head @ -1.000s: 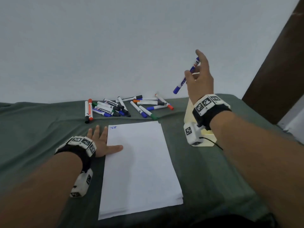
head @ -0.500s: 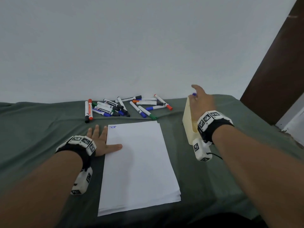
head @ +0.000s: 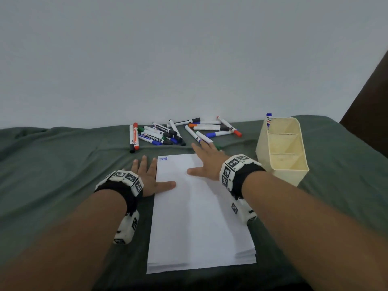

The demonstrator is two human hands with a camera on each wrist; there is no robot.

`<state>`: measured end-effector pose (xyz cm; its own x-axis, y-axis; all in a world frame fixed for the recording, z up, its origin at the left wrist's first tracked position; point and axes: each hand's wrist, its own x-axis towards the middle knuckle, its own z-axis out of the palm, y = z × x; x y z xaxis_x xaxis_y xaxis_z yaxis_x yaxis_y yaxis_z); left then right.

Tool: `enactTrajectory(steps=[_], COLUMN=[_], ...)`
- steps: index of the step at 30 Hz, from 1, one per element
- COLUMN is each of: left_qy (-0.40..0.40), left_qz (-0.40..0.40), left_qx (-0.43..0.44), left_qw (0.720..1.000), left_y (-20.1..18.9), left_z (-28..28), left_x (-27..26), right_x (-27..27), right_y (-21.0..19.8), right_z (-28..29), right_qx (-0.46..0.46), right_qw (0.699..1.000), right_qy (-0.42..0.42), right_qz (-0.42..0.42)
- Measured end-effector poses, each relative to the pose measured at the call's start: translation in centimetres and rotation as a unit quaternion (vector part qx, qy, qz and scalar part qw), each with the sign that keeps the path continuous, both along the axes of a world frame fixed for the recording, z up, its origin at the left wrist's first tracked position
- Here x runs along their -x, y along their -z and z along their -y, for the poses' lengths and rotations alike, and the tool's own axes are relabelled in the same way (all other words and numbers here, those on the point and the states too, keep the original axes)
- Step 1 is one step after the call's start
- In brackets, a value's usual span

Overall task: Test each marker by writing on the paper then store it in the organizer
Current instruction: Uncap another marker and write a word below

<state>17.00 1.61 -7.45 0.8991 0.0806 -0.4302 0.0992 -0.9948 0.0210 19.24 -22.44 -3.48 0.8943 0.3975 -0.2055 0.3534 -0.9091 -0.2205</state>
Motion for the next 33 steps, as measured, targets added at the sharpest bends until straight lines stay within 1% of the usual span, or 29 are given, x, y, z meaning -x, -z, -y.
enactTrajectory(steps=[3,6,8,10,11,13,15,16,18,20,22,25,29,33], left_qy=[-0.002,0.002,0.006,0.013,0.021,0.034,0.029,0.023,0.007,-0.027,-0.054,-0.061,-0.064,-0.076], left_qz=[0.006,0.007,0.001,0.017,0.037,0.115,0.202,0.232,0.271,0.268,0.242,0.220,0.231,0.247], left_qx=[-0.007,-0.014,-0.025,-0.032,-0.035,-0.027,0.021,0.034,0.013,-0.019,-0.031,-0.041,-0.037,-0.024], left_qw=[1.000,1.000,1.000,0.999,0.998,0.992,0.979,0.972,0.962,0.963,0.968,0.973,0.970,0.966], left_y=[0.4,0.7,0.7,0.5,0.3,-0.7,-1.8,-2.3,-2.7,-2.7,-2.6,-2.0,-1.4,-1.9], left_z=[-0.1,-0.3,-0.4,-0.5,-0.5,-1.1,-2.3,-3.2,-4.9,-6.3,-7.1,-7.8,-7.8,-8.0], left_x=[0.0,-0.2,-0.2,-0.3,-0.4,-1.2,-2.5,-3.2,-4.7,-6.2,-7.6,-8.9,-9.6,-9.2], right_x=[0.2,-0.2,-0.4,-0.4,-0.4,-0.5,-0.5,-0.5,-0.4,-0.3,-0.3,-0.4,-0.5,-0.6], right_y=[2.1,2.5,2.6,2.9,2.9,3.0,3.1,3.1,3.1,3.1,3.0,3.0,3.0,2.9], right_z=[-0.7,-0.6,-0.5,-0.4,-0.3,-0.4,-0.3,-0.3,-0.3,-0.4,-0.3,-0.3,-0.1,-0.1], right_qx=[0.063,0.059,0.075,0.091,0.093,0.088,0.081,0.079,0.077,0.073,0.069,0.063,0.056,0.052], right_qw=[0.997,0.997,0.995,0.994,0.994,0.994,0.995,0.995,0.995,0.995,0.996,0.996,0.996,0.996], right_qy=[-0.015,-0.024,-0.033,-0.032,-0.030,-0.030,-0.030,-0.030,-0.029,-0.028,-0.026,-0.027,-0.027,-0.025], right_qz=[-0.042,-0.042,-0.049,-0.055,-0.056,-0.058,-0.058,-0.058,-0.056,-0.054,-0.057,-0.062,-0.067,-0.073])
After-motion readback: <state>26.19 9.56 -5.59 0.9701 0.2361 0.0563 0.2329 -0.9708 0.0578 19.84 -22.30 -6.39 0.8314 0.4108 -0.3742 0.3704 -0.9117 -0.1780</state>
